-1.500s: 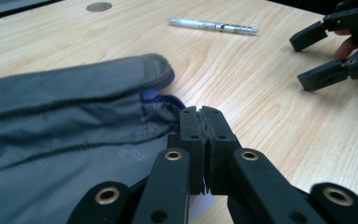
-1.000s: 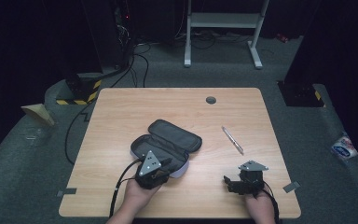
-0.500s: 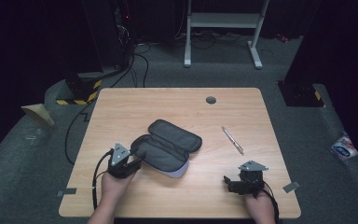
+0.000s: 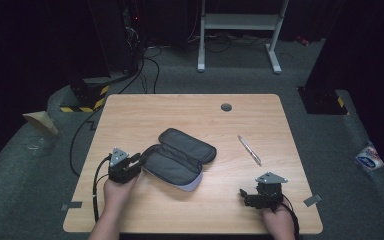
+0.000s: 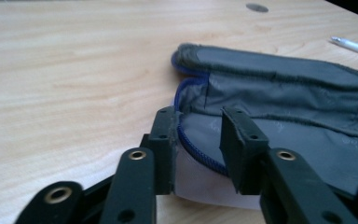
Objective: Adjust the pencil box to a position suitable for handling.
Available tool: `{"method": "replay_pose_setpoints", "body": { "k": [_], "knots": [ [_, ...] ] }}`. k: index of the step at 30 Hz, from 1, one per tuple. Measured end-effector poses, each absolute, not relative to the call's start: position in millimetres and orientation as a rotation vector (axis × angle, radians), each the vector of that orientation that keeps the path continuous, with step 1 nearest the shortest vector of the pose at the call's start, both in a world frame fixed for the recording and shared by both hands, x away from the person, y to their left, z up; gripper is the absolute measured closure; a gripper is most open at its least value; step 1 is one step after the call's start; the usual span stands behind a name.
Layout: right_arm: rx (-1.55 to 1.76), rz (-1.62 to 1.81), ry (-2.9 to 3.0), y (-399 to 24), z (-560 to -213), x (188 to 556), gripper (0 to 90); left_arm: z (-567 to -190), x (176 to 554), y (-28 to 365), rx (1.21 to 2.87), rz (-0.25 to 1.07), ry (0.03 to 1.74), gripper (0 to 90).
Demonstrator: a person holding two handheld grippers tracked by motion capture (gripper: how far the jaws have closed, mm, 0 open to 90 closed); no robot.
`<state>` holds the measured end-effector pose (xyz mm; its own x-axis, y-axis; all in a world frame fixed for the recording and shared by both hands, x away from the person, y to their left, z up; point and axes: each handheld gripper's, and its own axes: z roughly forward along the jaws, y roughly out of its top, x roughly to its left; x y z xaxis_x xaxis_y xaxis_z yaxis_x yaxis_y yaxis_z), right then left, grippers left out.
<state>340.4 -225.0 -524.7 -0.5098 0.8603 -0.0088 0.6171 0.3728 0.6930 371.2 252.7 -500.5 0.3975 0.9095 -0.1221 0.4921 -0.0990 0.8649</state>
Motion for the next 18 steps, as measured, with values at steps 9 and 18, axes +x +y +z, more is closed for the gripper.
{"method": "replay_pose_setpoints", "body": {
  "k": [9, 18],
  "knots": [
    [1.287, 0.913, 2.273, -225, -524, 340, 8.7, -504, 365, 250, 1.784, 0.492, 1.186, 75.7],
    [1.267, 0.909, 2.282, -226, -524, 339, 8.6, -507, 354, 228, 1.879, 0.456, 1.107, 77.5]
  ]
}}
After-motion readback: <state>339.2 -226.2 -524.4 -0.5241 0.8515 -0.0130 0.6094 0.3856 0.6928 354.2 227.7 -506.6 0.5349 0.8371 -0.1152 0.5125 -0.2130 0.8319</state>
